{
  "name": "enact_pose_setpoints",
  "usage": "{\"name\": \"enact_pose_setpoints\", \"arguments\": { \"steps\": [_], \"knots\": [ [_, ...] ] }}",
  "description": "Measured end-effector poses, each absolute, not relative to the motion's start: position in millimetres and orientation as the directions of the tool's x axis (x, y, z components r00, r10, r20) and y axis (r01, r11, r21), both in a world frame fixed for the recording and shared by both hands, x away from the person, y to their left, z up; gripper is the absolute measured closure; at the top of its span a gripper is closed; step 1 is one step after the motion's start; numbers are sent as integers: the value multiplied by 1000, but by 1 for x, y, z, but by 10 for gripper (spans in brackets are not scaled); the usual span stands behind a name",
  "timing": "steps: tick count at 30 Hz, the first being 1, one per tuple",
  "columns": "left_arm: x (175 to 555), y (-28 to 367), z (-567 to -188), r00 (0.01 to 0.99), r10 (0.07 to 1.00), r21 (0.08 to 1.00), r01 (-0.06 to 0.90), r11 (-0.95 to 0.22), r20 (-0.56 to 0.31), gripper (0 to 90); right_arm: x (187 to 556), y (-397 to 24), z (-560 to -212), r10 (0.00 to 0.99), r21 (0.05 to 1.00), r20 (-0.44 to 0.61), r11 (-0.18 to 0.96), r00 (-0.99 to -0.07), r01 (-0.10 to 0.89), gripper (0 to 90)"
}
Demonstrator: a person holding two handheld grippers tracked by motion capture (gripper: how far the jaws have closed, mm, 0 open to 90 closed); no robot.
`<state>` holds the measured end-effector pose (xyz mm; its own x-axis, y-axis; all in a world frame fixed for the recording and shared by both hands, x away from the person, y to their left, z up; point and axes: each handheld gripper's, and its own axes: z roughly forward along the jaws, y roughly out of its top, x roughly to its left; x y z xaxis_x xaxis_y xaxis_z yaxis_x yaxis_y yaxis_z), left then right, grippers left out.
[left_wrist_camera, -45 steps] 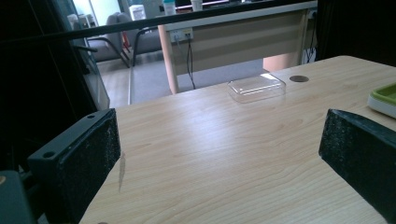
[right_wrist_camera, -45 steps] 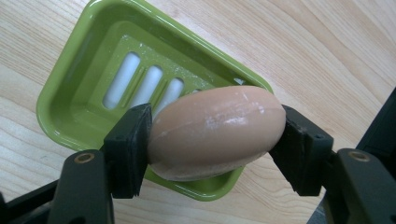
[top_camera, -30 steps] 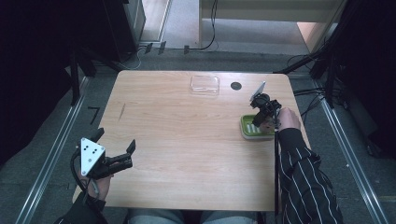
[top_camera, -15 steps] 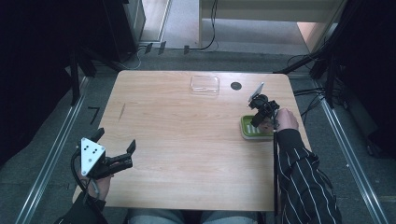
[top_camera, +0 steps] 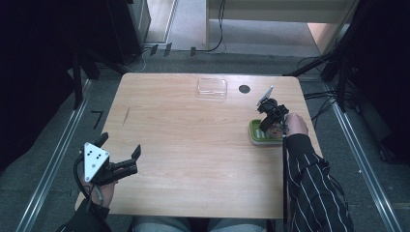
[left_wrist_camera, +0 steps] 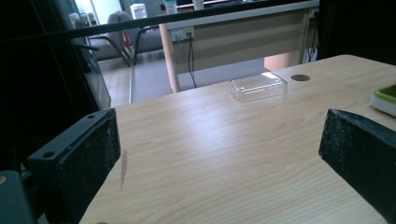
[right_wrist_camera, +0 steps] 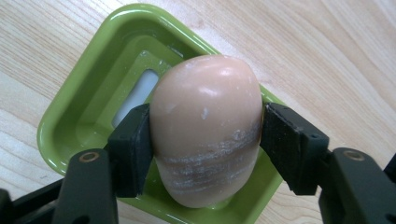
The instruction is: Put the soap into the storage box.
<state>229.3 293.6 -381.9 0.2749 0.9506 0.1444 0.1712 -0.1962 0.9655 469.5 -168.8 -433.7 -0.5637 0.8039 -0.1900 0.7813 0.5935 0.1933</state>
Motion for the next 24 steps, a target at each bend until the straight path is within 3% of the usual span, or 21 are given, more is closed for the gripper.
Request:
{"name": "enact_pose_setpoints", "arguments": {
  "steps": [24],
  "knots": [
    [231, 292, -382, 283, 948, 965, 168, -199, 147, 0, 466, -173, -431, 830, 213, -84, 555, -551, 804, 295]
  ]
}}
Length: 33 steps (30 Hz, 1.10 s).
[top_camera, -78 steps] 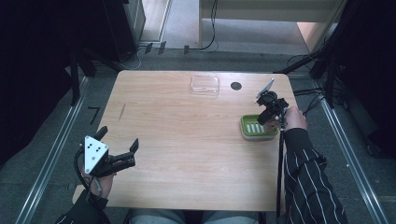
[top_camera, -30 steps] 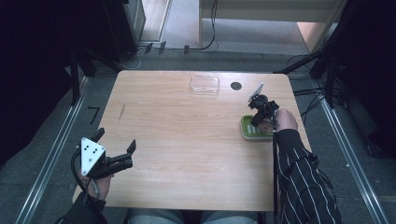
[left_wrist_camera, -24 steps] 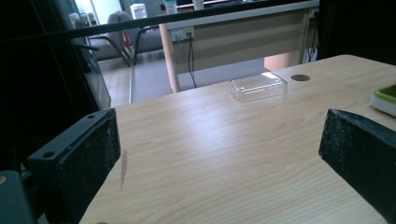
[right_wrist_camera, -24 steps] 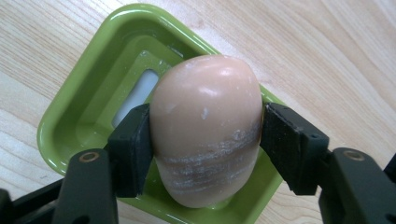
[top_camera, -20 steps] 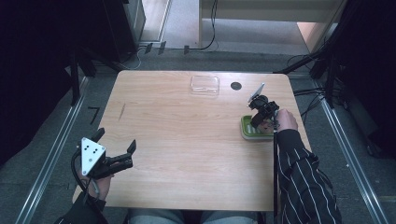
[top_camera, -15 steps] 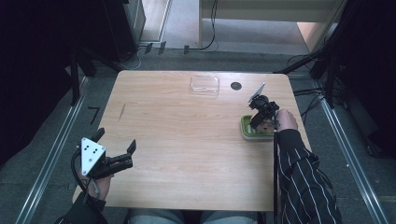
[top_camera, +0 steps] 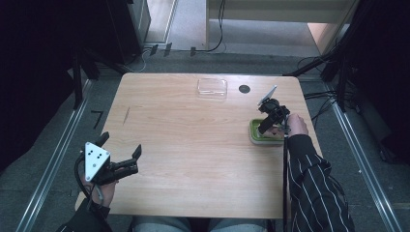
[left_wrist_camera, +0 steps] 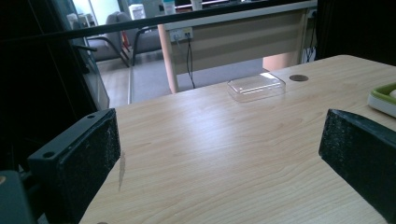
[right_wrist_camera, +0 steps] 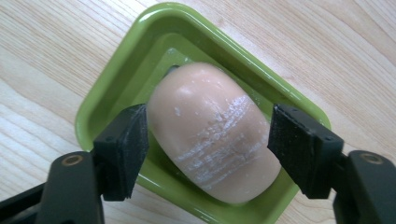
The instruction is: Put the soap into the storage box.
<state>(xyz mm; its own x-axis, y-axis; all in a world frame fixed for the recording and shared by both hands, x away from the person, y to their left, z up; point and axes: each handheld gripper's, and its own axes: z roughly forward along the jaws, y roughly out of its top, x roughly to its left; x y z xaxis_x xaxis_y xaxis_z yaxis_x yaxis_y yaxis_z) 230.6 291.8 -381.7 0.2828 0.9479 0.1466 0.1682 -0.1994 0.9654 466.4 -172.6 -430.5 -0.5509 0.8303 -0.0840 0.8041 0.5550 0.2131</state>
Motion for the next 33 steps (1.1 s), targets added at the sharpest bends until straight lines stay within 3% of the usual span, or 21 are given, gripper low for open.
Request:
{"name": "enact_pose_setpoints", "arguments": {
  "steps": [11, 33],
  "knots": [
    [234, 287, -382, 298, 943, 966, 163, -201, 146, 0, 454, -176, -423, 836, 229, -78, 544, -542, 807, 162],
    [241, 280, -381, 328, 934, 965, 160, -206, 145, 0, 422, -178, -422, 847, 193, -54, 529, -529, 826, 129]
  ]
}}
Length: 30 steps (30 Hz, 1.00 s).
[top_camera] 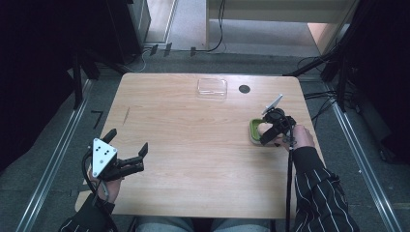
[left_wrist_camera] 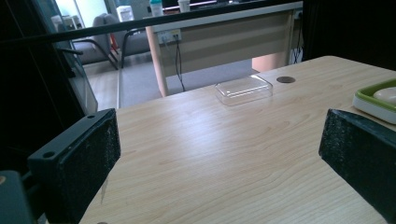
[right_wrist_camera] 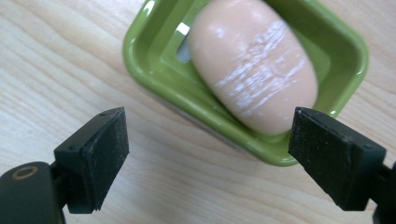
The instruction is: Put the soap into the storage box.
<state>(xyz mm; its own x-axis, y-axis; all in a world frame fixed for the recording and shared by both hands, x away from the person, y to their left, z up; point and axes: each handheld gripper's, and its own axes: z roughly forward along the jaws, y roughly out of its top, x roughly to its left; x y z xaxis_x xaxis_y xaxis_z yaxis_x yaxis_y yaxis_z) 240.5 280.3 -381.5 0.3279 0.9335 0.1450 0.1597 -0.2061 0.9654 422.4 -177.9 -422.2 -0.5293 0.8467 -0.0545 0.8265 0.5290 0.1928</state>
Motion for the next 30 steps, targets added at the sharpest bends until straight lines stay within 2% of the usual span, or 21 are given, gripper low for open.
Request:
{"name": "enact_pose_setpoints", "arguments": {
  "steps": [30],
  "knots": [
    [245, 275, -382, 352, 926, 965, 161, -206, 139, 0, 367, -163, -431, 812, 151, -73, 583, -579, 798, 125]
  ]
}}
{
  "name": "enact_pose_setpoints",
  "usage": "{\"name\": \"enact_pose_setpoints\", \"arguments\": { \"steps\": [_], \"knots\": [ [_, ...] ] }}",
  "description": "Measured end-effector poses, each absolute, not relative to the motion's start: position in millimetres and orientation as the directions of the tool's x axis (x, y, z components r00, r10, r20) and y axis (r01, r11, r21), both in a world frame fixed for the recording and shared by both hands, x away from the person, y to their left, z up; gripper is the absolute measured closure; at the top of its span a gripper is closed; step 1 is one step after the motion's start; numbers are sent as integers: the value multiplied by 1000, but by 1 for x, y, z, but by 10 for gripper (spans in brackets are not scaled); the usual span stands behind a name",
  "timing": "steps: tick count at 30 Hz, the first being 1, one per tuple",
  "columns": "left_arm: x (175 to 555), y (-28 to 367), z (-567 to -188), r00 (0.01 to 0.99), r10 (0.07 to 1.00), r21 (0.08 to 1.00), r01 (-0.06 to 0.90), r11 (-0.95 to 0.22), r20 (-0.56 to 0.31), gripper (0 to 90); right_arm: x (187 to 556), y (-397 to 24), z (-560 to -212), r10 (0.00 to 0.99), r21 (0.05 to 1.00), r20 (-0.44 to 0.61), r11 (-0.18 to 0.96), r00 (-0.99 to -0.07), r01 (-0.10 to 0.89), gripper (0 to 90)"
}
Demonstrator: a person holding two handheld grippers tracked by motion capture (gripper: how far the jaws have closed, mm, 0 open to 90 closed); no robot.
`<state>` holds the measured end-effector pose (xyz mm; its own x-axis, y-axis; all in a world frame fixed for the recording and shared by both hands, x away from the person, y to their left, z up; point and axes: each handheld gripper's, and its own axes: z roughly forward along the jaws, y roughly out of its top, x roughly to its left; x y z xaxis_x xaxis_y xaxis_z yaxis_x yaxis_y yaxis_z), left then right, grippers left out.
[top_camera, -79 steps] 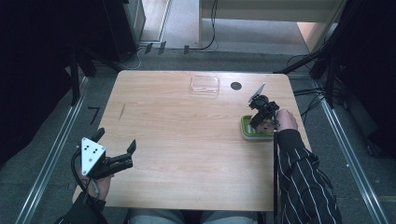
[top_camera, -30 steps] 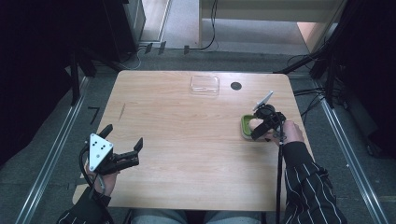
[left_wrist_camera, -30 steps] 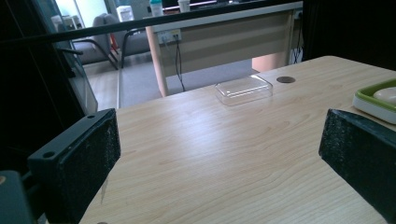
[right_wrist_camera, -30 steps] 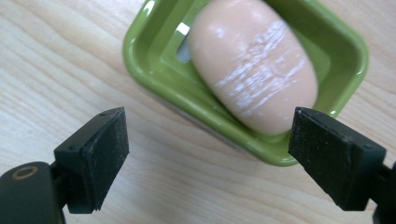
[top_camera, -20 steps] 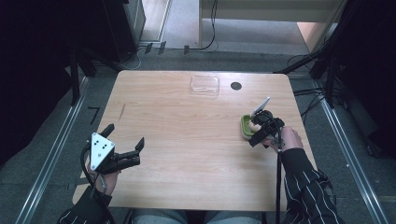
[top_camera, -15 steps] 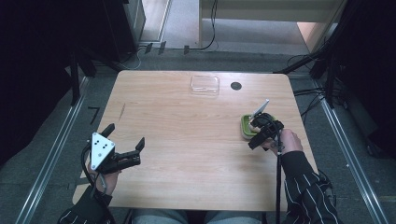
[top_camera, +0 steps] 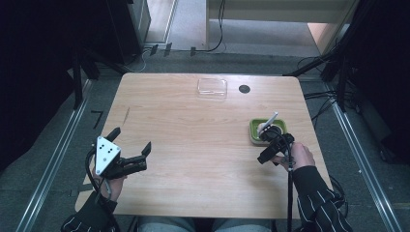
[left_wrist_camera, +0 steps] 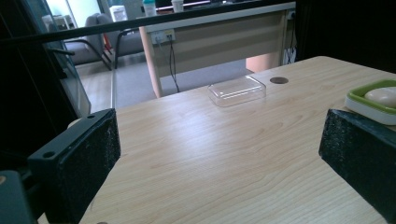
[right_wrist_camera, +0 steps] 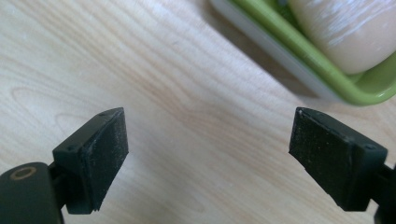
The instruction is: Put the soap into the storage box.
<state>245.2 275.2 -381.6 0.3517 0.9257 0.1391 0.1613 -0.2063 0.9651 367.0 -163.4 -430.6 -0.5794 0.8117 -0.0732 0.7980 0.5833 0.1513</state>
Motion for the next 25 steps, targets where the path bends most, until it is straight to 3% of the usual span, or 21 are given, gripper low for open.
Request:
{"name": "enact_pose_setpoints", "arguments": {
  "steps": [25],
  "knots": [
    [249, 270, -381, 368, 920, 965, 159, -209, 139, 0, 335, -159, -449, 788, 85, -94, 616, -609, 784, 139]
  ]
}}
